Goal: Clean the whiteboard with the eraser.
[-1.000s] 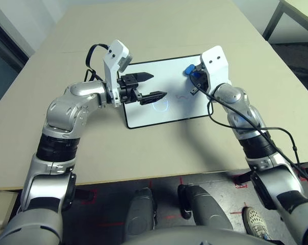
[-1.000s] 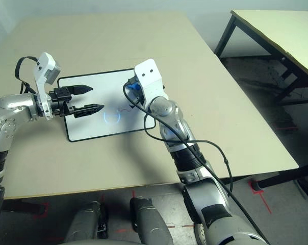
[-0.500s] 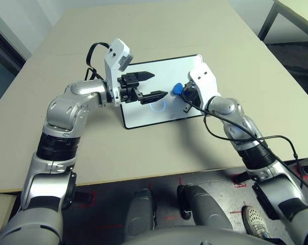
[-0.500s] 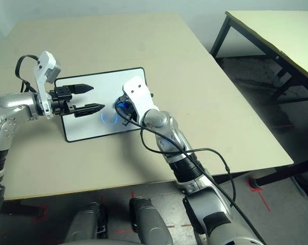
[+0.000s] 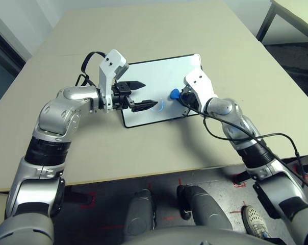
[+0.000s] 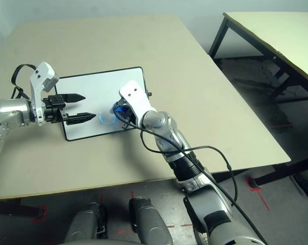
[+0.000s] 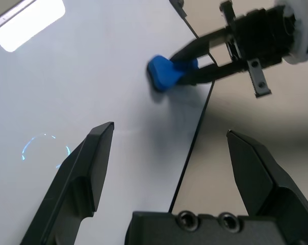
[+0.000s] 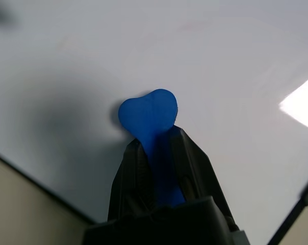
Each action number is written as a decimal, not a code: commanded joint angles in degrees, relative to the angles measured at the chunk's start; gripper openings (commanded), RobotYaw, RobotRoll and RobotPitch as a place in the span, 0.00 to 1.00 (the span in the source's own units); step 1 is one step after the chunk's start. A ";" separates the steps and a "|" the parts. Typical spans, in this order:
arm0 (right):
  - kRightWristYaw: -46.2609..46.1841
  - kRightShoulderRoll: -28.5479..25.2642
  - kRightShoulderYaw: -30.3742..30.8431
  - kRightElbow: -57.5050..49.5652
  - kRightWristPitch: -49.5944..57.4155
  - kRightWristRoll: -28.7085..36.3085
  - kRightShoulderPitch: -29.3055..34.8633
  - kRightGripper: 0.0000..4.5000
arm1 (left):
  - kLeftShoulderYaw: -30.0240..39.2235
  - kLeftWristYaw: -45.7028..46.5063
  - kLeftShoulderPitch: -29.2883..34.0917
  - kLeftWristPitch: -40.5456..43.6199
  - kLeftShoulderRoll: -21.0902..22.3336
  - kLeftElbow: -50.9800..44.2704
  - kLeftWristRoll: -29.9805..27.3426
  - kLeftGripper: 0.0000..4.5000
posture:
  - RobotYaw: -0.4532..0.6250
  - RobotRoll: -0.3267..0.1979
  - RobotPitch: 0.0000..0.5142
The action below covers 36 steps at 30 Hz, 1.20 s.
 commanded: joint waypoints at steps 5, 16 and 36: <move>0.10 0.73 1.58 2.51 -1.12 -0.66 0.95 0.13 | -0.79 -0.28 1.31 0.74 0.02 -0.89 0.37 1.00 | 0.44 0.62 0.27; 6.32 -2.24 7.66 -1.76 3.00 -2.33 8.41 0.13 | -0.76 -0.30 1.18 1.32 -0.33 -1.41 0.04 1.00 | 0.44 0.62 0.28; -1.90 -4.54 -0.63 0.70 5.03 -1.98 4.71 0.13 | -0.59 -0.33 0.32 1.99 -0.86 -1.95 -0.11 1.00 | 0.44 0.62 0.27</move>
